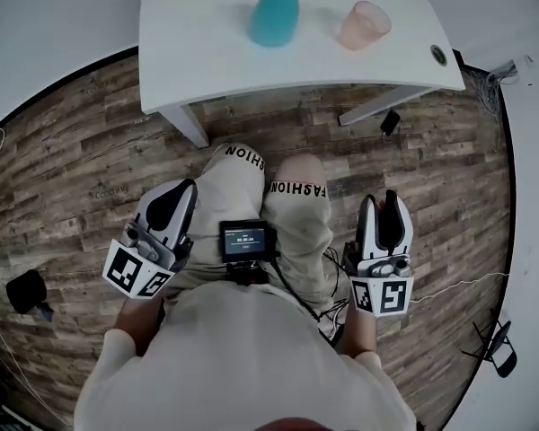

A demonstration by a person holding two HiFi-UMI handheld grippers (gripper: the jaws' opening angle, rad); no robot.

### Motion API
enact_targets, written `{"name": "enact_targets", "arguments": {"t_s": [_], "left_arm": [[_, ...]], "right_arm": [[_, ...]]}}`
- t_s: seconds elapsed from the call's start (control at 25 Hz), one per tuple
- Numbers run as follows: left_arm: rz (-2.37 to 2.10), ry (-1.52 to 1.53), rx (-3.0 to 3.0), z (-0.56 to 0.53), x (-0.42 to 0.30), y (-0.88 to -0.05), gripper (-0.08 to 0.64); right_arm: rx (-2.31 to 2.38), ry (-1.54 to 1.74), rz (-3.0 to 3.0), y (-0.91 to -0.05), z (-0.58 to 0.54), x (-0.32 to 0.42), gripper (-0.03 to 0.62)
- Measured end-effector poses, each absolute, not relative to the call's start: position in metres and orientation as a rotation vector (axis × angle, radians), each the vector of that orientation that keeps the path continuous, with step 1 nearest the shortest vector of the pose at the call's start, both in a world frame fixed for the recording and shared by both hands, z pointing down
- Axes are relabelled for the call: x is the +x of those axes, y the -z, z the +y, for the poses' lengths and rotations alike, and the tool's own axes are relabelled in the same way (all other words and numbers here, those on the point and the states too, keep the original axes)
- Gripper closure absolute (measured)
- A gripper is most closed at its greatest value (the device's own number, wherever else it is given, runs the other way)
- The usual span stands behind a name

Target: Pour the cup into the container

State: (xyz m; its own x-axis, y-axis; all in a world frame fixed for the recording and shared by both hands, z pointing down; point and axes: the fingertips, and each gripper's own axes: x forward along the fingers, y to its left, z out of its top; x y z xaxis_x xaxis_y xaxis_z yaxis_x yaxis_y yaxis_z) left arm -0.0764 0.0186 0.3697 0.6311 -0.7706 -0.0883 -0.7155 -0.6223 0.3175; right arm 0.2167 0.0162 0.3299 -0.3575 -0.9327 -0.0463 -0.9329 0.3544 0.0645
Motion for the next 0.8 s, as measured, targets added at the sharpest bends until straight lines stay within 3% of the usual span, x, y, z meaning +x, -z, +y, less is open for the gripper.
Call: {"name": "enact_targets", "arguments": {"t_s": [0.44,0.8], "left_arm": [[-1.225,0.27,2.594,0.042,-0.046,-0.357,0.548],[-1.212,0.166,2.656,0.001,-0.03,-0.366,0.548]], "right_arm": [[-1.772,-0.08,2.495,-0.328,0.048,0.256,0.454],[-1.766,-0.006,2.505,-0.353,-0.004,0.26,0.454]]}}
